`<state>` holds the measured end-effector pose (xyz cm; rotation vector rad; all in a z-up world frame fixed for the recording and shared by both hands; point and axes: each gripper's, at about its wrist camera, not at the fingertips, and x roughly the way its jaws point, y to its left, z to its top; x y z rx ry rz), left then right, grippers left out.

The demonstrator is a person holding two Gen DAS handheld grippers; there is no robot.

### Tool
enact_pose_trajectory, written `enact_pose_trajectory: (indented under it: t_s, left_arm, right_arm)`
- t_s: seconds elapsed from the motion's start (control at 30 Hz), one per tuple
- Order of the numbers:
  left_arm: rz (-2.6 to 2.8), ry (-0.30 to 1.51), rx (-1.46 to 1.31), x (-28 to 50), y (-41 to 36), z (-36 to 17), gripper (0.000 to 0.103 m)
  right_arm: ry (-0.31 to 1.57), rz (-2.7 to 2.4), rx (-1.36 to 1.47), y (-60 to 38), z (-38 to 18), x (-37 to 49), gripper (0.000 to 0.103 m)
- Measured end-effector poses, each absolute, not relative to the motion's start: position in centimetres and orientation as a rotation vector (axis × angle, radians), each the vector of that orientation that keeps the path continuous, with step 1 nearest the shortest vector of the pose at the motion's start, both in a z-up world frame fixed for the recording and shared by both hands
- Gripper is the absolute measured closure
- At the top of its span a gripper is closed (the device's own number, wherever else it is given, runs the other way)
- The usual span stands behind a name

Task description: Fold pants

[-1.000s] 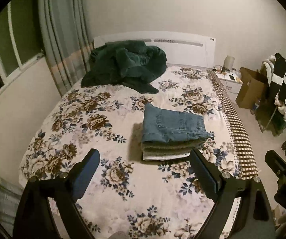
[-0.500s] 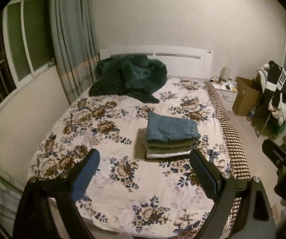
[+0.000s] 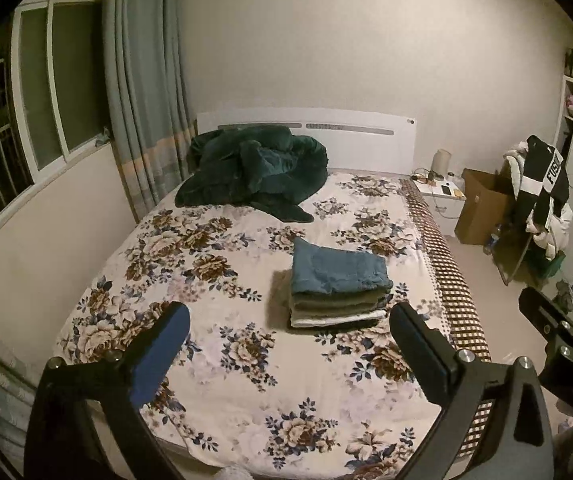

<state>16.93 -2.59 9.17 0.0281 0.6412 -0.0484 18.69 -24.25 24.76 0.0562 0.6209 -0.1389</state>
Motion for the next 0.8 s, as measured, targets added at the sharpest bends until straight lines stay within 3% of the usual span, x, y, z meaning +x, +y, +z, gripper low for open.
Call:
enact_pose_trajectory:
  t_s: [0.8]
  left_arm:
    - [-0.037,0.647,0.022,16.7,-1.6,9.0,0.001]
  right_arm:
    - [0.636,-0.144,0.044,-22.9,23.5,19.8,0.0]
